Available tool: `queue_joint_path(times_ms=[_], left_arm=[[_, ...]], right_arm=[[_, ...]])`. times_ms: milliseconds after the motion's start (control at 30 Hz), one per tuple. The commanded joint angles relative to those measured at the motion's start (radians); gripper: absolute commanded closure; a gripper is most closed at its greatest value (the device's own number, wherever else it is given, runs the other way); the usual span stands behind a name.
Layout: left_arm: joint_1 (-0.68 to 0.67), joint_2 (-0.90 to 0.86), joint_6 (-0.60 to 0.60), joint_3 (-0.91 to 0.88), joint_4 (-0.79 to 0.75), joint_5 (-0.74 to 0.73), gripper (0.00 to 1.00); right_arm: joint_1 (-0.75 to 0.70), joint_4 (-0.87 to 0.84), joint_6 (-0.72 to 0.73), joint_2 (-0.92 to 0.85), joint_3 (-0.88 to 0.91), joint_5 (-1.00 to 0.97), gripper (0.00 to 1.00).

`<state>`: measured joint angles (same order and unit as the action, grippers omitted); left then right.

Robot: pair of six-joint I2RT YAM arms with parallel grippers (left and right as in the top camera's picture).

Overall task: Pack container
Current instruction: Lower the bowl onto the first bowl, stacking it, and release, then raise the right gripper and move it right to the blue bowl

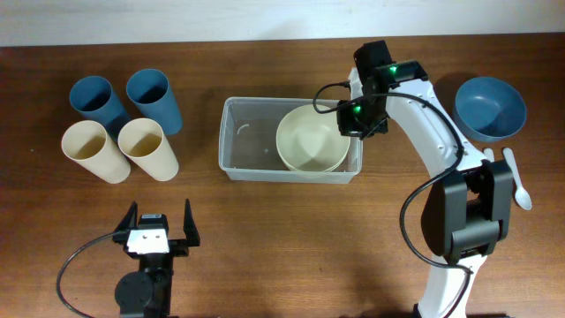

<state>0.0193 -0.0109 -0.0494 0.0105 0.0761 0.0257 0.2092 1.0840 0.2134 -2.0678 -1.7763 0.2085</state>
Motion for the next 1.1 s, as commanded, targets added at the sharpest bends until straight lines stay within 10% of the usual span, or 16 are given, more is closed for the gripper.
queue_joint_path(times_ms=[0, 967, 1033, 1067], left_arm=[[0.003, 0.006, -0.008, -0.002, 0.006, -0.005, 0.00], [0.003, 0.006, -0.008, -0.002, 0.006, -0.005, 0.00], [0.003, 0.006, -0.008, -0.002, 0.006, -0.005, 0.00], [0.003, 0.006, -0.008, -0.002, 0.006, -0.005, 0.00]], right_arm=[[0.000, 0.000, 0.004, -0.005, 0.006, 0.034, 0.84], [-0.013, 0.091, 0.004, 0.016, -0.083, 0.016, 0.95], [-0.023, 0.140, 0.003, 0.033, -0.147, 0.015, 0.72], [-0.034, 0.176, 0.003, 0.044, -0.193, 0.013, 0.44]])
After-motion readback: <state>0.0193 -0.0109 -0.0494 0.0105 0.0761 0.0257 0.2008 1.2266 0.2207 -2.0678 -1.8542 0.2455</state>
